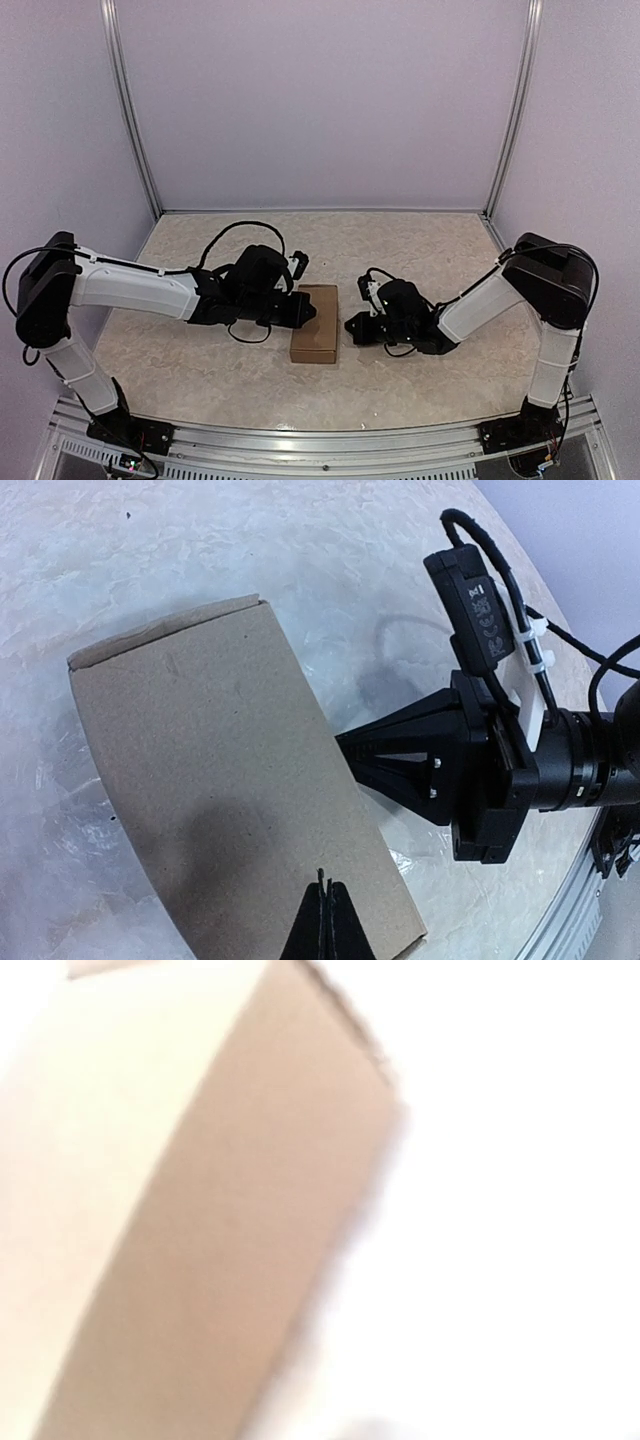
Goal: Fold the paper box
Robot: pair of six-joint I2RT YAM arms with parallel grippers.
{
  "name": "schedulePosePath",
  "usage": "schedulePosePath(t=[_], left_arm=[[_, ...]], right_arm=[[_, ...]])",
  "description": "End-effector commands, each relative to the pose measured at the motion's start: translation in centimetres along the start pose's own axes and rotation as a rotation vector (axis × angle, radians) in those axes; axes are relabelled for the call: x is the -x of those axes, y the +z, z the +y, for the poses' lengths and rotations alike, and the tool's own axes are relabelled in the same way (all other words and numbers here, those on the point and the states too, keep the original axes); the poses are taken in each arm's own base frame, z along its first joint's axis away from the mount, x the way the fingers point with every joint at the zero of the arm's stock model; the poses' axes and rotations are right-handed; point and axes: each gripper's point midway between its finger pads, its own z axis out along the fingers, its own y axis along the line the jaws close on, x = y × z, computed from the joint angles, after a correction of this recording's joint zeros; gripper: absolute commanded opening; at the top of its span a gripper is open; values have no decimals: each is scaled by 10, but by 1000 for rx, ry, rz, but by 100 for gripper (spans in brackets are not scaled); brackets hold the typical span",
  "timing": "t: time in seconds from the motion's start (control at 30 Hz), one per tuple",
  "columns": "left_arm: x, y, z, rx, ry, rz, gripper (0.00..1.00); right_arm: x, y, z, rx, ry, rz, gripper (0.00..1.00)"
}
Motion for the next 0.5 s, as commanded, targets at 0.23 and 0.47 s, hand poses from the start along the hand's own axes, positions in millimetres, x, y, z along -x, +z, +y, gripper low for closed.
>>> schedulePosePath(t=[0.23, 0.47], left_arm=[[19, -18, 39, 178, 12, -26, 0], [30, -55, 72, 352, 33, -89, 11]], right_arm=[[-12, -47, -52, -279, -123, 62, 0], [5, -63, -41, -270, -136, 42, 0]])
